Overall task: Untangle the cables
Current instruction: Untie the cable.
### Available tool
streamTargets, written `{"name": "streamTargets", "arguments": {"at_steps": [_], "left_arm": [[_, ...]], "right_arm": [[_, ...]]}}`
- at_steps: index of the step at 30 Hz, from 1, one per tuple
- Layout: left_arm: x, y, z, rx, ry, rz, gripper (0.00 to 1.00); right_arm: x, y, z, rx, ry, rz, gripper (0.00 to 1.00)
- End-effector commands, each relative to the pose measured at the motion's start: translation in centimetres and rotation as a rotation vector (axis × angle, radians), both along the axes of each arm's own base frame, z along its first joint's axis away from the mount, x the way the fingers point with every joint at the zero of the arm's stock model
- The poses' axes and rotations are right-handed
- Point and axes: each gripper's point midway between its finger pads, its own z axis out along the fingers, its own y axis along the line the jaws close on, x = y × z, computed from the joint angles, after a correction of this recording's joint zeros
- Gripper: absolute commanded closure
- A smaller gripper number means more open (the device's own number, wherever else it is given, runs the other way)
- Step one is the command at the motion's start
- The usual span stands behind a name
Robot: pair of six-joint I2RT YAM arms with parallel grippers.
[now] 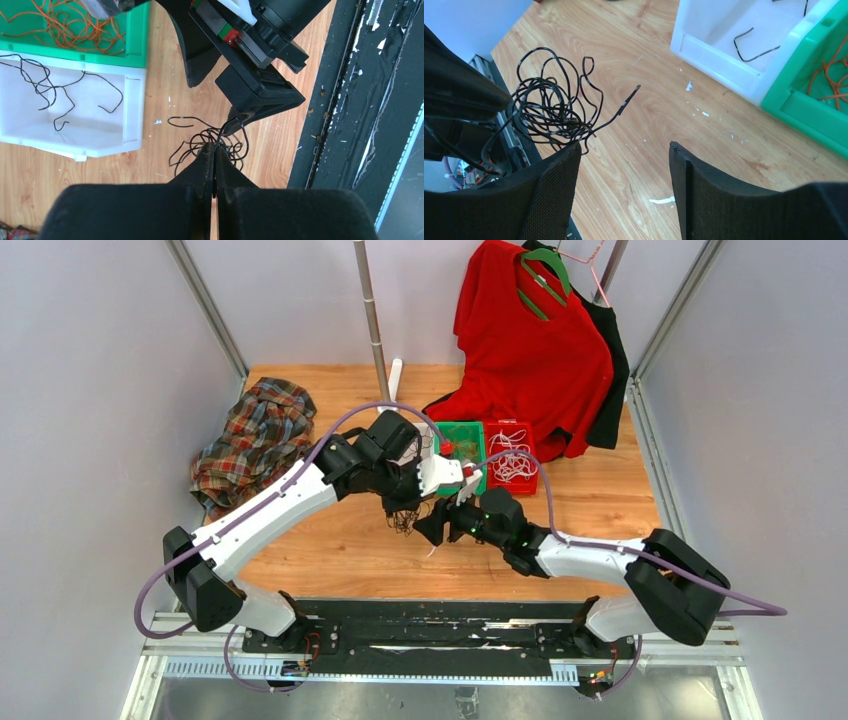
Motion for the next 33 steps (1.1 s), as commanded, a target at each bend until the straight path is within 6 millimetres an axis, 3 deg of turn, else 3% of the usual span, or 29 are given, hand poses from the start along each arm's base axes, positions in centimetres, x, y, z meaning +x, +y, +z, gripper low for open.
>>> {"name": "streamTargets", "arguments": {"at_steps": [1,12,18,22,25,29,33], "left_arm": [[0.2,-0.3,2.1,-0.053,-0.021,0.011,0.99],[0.6,-0.9,4.0,-0.094,-0.041,0.035,0.99],[0.8,-0.7,5.8,-0.127,-0.086,0.039,0.99],[1.1,-0.4,6.4,-0.129,-0.109,0.053,0.99],[0.7,-0.2,5.9,-0.134,-0.081,0.054,0.82],[-0.2,0.7,5.6,-0.170,-0.025,0.030,0.41],[-1.0,1.8,6.6,-0.233,0.026,0.004,0.26]], "right_arm": [[-0.3,1.6,2.5,0.116,-0.021,0.019,0.35],[-0.3,2.2,4.9,0.254,-0.029,-0.006,0.36],[-0.1,1.6,4.0,0.197,-0.023,-0.033,0.70],[-0.1,1.2,4.6,0.179,-0.043,-0.032,0.95],[-0.1,0.8,6.4,0.201,-0.083,-0.037,0.99],[-0.9,0.2,9.5,0.243,-0.125,0.014,1.00],[-2.0,-0.6,12.1,0.297,-0.146,0.059,1.00]]}}
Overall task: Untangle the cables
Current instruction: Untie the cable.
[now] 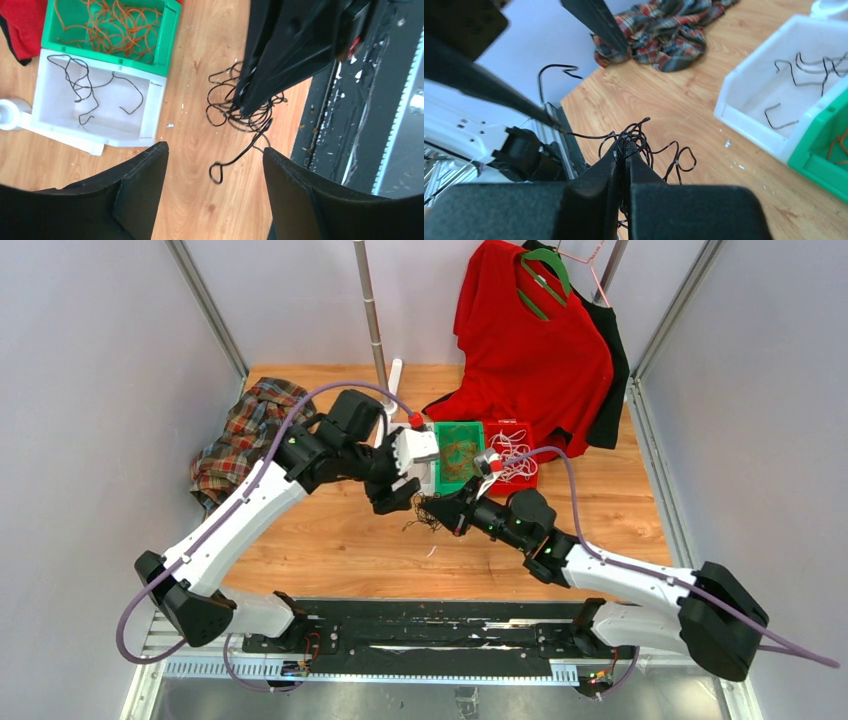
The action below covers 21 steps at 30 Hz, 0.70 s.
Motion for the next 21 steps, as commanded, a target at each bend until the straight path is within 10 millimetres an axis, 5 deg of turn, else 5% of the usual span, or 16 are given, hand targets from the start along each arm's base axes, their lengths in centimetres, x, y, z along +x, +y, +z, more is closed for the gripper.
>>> {"name": "streamTargets", "arguments": {"at_steps": [1,9,18,21], "left_arm": [[-1.9,0.8,1.7,-0.100,0.055,-0.068,0.25],[-5.4,-0.2,1.6,-0.207,0.208,-0.200,0.30],[-2.8,-1.4,2.1,-0.257,0.166,-0.103,0.42],[-2.9,-1.7,2.3,-0.273,0.176,-0.107,0.56]], "right_arm": [[-1.0,-0.5,3.8,0.059,-0.059,0.066,1.00],[-1.8,-0.2,7.5,0.167,-0.058,0.123,0.99],[-3.1,1.3,9.2,0.230,-0.028,0.238,0.99],[-3.2,1.3,9.2,0.227,-0.029,0.241,1.00]]}}
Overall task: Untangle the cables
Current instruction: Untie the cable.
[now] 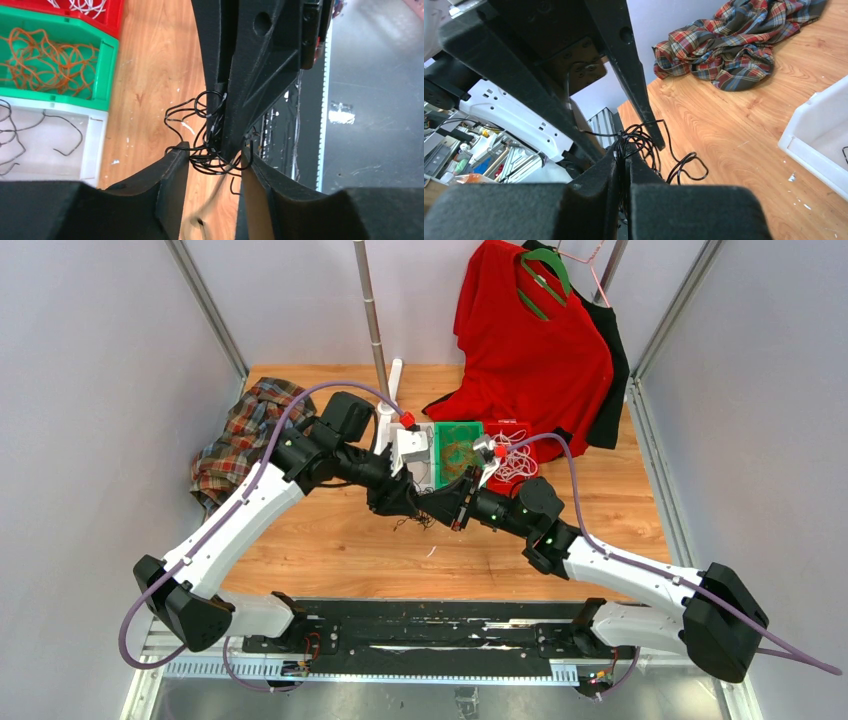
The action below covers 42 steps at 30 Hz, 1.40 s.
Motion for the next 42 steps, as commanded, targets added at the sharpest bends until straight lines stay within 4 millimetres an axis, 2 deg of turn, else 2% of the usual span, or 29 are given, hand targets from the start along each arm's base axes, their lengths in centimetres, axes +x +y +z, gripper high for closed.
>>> {"name": "streamTargets", "arguments": {"at_steps": [1,3,6,8,13,16,20,27,32,37,40,42], "left_arm": [[0.3,-0.7,1.3,-0.066,-0.024,0.011,0.60],[0.3,-0.5,0.8,-0.056,-0.029,0.011,0.70],[0.2,0.0,0.0,-0.034,-0.034,0.024,0.92],[0.3,0.3,0.0,-0.023,-0.045,0.034,0.98],[0.9,0.7,0.5,-0.006,-0.082,0.068,0.99],[1.1,0.8,0.9,-0.006,-0.086,0.087,0.99],[1.4,0.9,1.6,-0.011,-0.094,0.112,0.99],[1.0,0.5,2.5,-0.042,-0.065,0.111,0.99],[0.1,0.2,2.7,-0.058,-0.029,0.078,0.99],[-0.5,0.2,2.8,-0.066,-0.010,0.059,0.99],[-0.6,0.2,2.8,-0.065,-0.008,0.053,0.99],[-0.6,0.5,2.8,-0.053,-0.021,0.056,0.99]], "right_arm": [[-0.4,0.0,2.9,0.066,-0.039,0.034,0.99],[-0.3,-0.2,2.9,0.061,-0.043,0.023,1.00],[0.0,-0.6,3.1,0.046,-0.056,-0.002,0.99],[0.3,-1.0,2.9,0.026,-0.064,-0.027,0.99],[1.8,-2.4,1.9,-0.067,-0.083,-0.127,0.94],[2.3,-2.9,1.3,-0.132,-0.104,-0.161,0.79],[3.0,-3.4,0.6,-0.190,-0.122,-0.200,0.69],[3.5,-2.6,0.6,-0.213,-0.132,-0.207,0.57],[4.7,-2.4,1.2,-0.217,-0.150,-0.299,0.58],[5.7,-2.0,0.8,-0.253,-0.153,-0.385,0.62],[6.6,-2.1,0.2,-0.284,-0.142,-0.446,0.70],[7.4,-3.2,-0.7,-0.314,-0.125,-0.520,0.77]]}}
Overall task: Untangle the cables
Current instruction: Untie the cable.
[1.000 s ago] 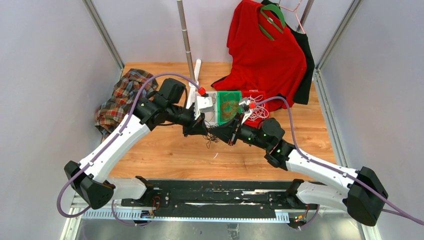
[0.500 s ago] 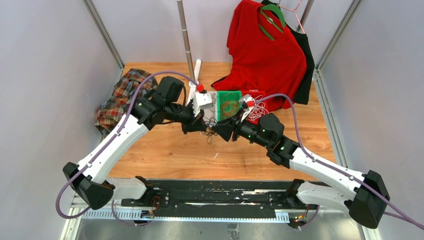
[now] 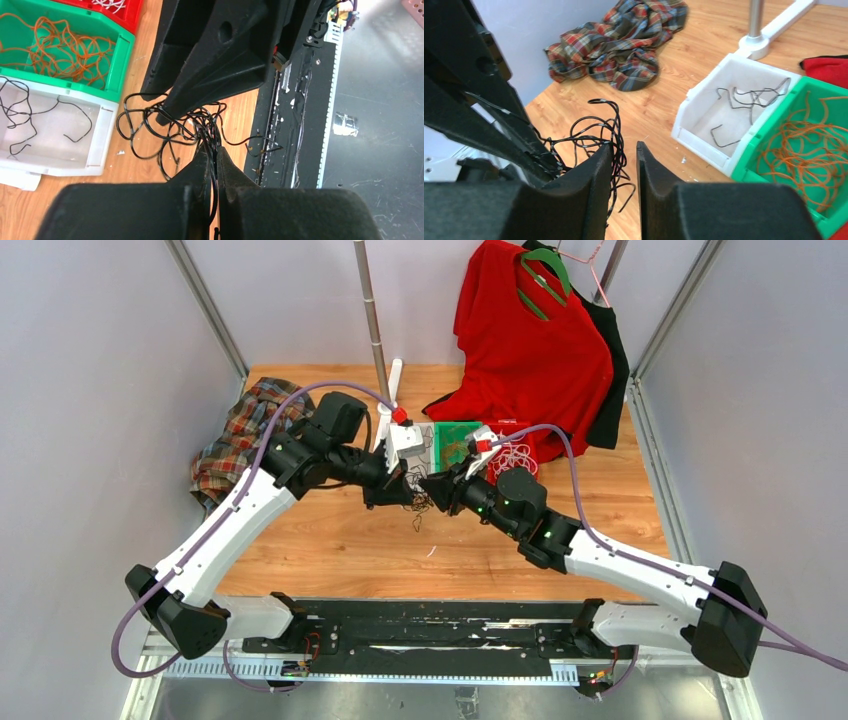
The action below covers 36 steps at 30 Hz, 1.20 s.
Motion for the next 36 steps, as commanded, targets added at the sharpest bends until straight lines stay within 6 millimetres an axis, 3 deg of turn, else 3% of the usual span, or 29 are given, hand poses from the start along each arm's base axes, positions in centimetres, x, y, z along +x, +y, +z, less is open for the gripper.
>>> {"name": "streamTargets", "arguments": {"at_steps": [1,5,9,15,19,24,30,33,36], "left_arm": [[-0.9,0.3,2.1,-0.034,-0.031,-0.027,0.99],[-0.4,1.5,2.4,0.016,-0.099,0.008,0.99],[-0.2,2.9,2.7,0.069,-0.157,0.035,1.00],[0.4,4.6,2.9,0.131,-0.232,0.076,1.00],[0.4,5.0,3.0,0.142,-0.255,0.084,1.00],[0.2,4.6,3.3,0.121,-0.234,0.076,1.00],[0.0,3.8,3.7,0.092,-0.204,0.058,0.99],[0.0,3.3,4.0,0.075,-0.186,0.050,0.98],[0.0,3.1,4.4,0.063,-0.177,0.048,0.98]], "right_arm": [[2.6,-2.4,-0.1,-0.038,-0.021,-0.214,0.80],[3.5,-5.8,-1.9,-0.132,-0.018,-0.357,0.91],[4.2,-9.4,-3.2,-0.212,-0.008,-0.483,0.95],[4.7,-13.6,-3.0,-0.196,0.004,-0.610,0.96],[4.8,-14.6,-2.4,-0.163,0.007,-0.637,0.94],[4.3,-12.6,-1.4,-0.121,0.000,-0.531,0.87],[-0.1,-5.3,2.0,0.055,-0.079,-0.086,0.51],[-1.8,-2.8,3.7,0.114,-0.105,0.033,0.41],[-2.7,-0.8,4.5,0.140,-0.094,0.096,0.40]]}}
